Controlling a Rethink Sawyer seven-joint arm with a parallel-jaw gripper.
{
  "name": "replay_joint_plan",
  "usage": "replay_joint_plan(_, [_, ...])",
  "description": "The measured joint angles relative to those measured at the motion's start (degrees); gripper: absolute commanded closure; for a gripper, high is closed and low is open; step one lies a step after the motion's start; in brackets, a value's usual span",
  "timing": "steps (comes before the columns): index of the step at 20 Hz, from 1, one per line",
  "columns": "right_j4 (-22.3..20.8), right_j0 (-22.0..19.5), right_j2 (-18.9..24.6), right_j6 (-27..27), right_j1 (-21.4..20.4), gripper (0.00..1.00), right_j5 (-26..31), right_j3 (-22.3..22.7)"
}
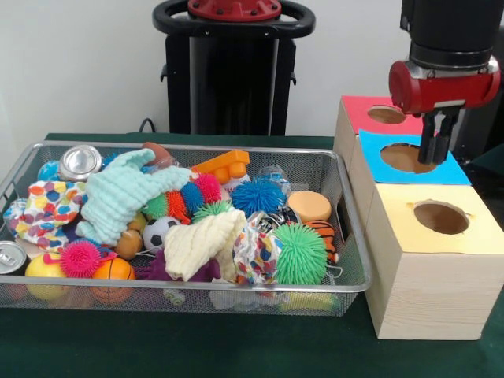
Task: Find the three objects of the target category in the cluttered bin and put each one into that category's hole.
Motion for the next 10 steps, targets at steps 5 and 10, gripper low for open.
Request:
replay_joint_plan(5, [0.0, 0.0, 0.5, 0.0, -0.5, 0.0, 0.0, 0.0])
replay_joint_plan(10, [0.4, -0.4, 1.1, 0.0, -0.6, 0.0, 0.1, 0.0])
